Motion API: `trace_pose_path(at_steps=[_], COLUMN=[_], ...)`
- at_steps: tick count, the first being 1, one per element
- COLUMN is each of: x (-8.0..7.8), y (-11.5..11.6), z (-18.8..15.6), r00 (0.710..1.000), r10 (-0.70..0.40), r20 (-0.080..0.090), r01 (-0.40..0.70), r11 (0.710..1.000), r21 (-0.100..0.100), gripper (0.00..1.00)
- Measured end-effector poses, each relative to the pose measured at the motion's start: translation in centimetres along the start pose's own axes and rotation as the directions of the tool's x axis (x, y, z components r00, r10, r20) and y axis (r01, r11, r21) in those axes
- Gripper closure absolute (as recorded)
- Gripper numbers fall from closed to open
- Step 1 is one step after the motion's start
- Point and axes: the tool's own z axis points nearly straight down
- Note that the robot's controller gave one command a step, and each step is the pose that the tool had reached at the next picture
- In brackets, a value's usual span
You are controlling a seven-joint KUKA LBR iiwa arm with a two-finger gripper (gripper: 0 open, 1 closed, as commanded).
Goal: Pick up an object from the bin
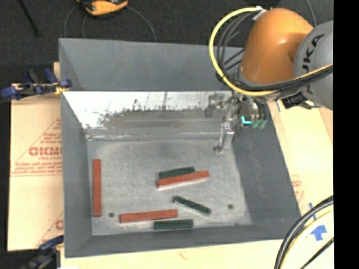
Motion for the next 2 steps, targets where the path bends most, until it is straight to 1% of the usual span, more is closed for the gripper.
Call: trace_pose_path(at_steps=[1,2], x=[-0.1,2.5], y=[0.0,-2.0], z=[-0.5,6.4], r00=[1.0,1.0], r10=[0.0,-0.003], r20=[0.009,0.011], r01=[0.0,0.003], r11=[1.0,1.0], r21=[0.001,0.002], gripper=[0.0,0.0])
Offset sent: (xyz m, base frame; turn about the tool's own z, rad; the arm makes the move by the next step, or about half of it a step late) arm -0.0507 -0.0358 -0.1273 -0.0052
